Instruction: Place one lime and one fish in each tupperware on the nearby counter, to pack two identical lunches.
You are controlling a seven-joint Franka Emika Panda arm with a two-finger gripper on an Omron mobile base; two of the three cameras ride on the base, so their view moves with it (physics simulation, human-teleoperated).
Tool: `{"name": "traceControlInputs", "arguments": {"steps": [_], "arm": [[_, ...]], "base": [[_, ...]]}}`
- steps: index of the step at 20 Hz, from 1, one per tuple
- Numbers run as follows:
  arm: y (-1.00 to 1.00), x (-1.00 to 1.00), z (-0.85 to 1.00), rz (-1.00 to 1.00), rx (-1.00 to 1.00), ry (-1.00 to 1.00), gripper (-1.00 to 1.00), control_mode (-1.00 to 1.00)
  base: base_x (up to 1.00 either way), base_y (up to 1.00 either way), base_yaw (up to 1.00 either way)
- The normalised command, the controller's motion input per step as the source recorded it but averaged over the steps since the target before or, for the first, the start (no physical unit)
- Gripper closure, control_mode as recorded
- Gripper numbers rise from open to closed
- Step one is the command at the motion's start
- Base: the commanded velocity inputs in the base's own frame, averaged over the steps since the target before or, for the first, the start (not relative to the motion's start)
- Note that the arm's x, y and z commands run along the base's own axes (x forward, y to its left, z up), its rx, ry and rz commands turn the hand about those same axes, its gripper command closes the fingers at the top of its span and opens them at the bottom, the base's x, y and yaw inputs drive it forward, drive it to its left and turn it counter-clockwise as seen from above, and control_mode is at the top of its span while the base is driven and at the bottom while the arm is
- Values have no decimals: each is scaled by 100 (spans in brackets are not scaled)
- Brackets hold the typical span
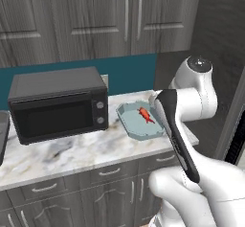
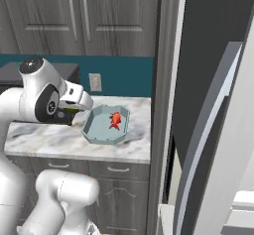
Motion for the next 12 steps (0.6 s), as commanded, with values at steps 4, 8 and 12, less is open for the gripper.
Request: {"name": "traceControlInputs", "arguments": {"steps": [4, 8, 12], "arm": [[0, 13, -81, 0, 0, 20, 100, -100], [0, 28, -75, 0, 0, 11, 100, -100], [2, 37, -57, 0, 0, 3, 100, -100]], "base": [[0, 0, 0], [0, 0, 0], [0, 0, 0]]}}
